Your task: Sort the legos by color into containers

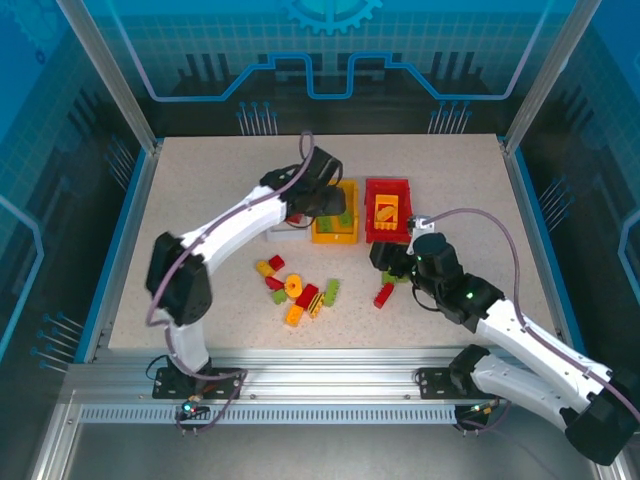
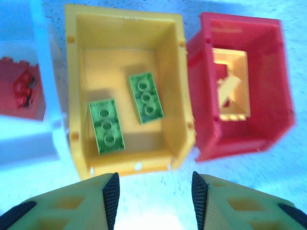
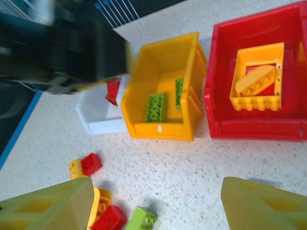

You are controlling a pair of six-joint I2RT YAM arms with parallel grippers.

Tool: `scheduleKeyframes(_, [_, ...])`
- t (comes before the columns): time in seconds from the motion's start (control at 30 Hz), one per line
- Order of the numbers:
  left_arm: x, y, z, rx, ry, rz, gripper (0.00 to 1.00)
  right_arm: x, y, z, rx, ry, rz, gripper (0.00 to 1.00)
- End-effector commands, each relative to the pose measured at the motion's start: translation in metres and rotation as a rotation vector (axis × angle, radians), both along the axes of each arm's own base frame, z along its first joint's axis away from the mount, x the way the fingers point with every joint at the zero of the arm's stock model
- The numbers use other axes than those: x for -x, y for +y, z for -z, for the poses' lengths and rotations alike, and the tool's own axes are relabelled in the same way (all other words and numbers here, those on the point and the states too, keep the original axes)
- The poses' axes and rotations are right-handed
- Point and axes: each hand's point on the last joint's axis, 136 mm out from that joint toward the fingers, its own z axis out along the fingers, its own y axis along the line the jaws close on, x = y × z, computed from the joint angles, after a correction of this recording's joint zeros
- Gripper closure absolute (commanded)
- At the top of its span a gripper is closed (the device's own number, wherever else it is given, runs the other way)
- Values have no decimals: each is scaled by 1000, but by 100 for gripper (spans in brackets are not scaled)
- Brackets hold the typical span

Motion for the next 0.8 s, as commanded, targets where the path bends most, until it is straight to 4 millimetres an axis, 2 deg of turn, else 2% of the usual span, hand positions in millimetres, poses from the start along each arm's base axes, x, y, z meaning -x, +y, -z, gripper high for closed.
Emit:
scheduleKeyframes(0.0, [35, 8, -28, 90, -61, -25, 52, 9, -5, 6, 43, 59, 22, 31])
scheduleKeyframes(0.13, [85, 27, -30, 178, -78, -33, 50, 19, 4, 20, 109, 121, 41, 34])
scheduleKeyframes(0.23, [116, 36, -29, 251, -86, -17, 48, 28, -15, 39, 172, 253, 184, 38])
scheduleKeyframes(0.37, [149, 45, -33, 344, -120, 33, 45, 35, -15, 54, 183, 334, 219, 39])
scheduleKeyframes(0.5, [167, 68, -28, 323, -120, 14, 44, 39, -14, 68, 157, 402, 263, 39])
scheduleKeyframes(0.6, [173, 73, -25, 318, -118, 18, 44, 40, -9, 76, 158, 429, 257, 39])
scheduleKeyframes(0.77, [177, 87, 0, 251, -38, -57, 44, 37, 10, 65, 136, 373, 160, 39])
